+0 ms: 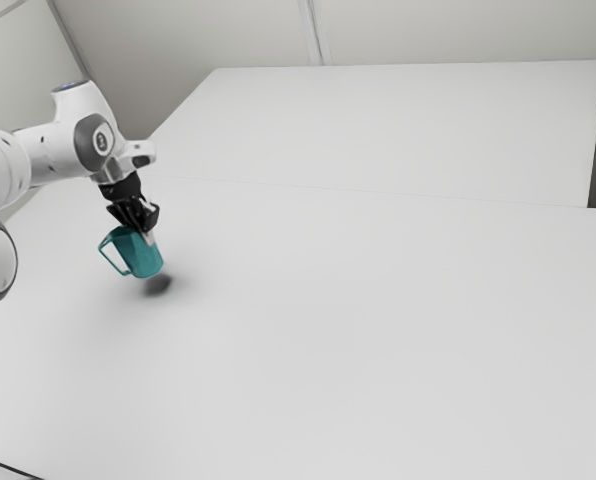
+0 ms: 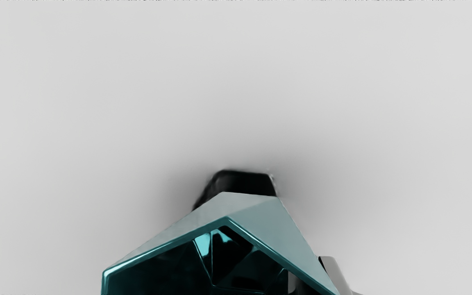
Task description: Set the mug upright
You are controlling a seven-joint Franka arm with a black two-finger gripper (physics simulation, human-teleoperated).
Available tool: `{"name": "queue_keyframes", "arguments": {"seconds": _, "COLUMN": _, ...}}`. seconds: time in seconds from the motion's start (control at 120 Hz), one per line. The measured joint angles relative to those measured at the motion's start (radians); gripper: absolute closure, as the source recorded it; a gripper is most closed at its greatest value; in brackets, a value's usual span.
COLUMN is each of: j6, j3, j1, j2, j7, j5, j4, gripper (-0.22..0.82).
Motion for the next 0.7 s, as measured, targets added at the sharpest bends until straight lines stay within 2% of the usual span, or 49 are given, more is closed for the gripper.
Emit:
{"name": "queue_keyframes", "arguments": {"seconds": 0.167, "j6": 0.136, "j3": 0.0, "j1": -0.005, "j2": 0.009, "j7": -0.066, "j5": 0.051, "j4": -0.056, "gripper": 0.79}}
{"name": "queue_keyframes", "arguments": {"seconds": 0.475, "j6": 0.261, "j3": 0.001, "j1": -0.005, "j2": 0.01, "j7": -0.152, "j5": 0.076, "j4": -0.111, "gripper": 0.78}}
{"name": "queue_keyframes", "arguments": {"seconds": 0.7, "j6": 0.291, "j3": 0.001, "j1": -0.007, "j2": 0.01, "j7": -0.187, "j5": 0.078, "j4": -0.122, "gripper": 0.32}}
